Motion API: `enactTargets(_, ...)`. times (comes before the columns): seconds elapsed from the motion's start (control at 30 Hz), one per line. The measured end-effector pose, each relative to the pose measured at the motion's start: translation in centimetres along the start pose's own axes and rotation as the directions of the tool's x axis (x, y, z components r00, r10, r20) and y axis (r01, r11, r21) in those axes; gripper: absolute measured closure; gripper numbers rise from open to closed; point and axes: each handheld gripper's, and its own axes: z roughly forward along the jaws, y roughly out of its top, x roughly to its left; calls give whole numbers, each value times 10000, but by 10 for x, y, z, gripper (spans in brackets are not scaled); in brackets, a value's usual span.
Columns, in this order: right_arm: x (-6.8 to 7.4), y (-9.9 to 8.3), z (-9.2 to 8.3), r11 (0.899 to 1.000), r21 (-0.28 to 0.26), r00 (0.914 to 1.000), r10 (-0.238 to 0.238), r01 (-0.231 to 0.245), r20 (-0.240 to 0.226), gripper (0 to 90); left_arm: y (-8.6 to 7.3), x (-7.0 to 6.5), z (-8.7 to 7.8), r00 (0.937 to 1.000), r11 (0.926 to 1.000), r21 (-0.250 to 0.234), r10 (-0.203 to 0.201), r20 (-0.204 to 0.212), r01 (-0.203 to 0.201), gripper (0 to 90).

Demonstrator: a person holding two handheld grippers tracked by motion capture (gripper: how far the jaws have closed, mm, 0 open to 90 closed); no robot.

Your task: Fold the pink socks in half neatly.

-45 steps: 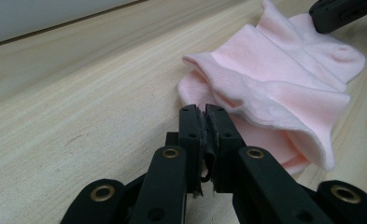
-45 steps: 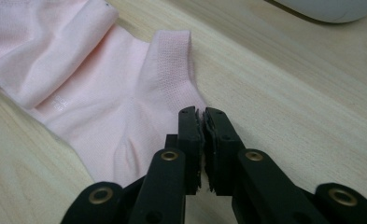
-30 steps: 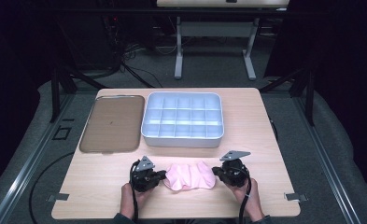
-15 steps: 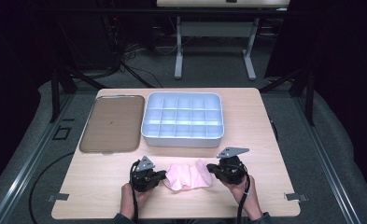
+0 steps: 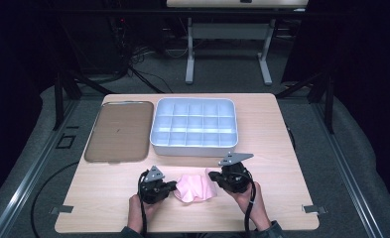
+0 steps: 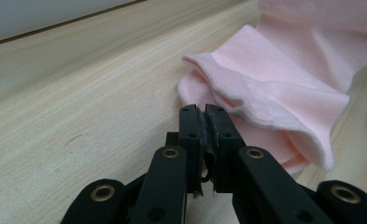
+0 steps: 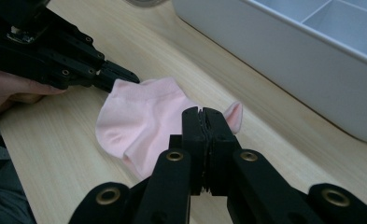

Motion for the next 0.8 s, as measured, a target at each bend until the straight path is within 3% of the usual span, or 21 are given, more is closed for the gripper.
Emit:
enactTargets(0.33,13,16,10,9991,63,9990,-421,422,-125,888,0,0,0,10000,10000,1,-4,-2,4,853)
enactTargets(0.8,41,30,41,9922,337,9925,-1193,1202,-283,888,0,0,0,10000,10000,2,40,-20,-40,854)
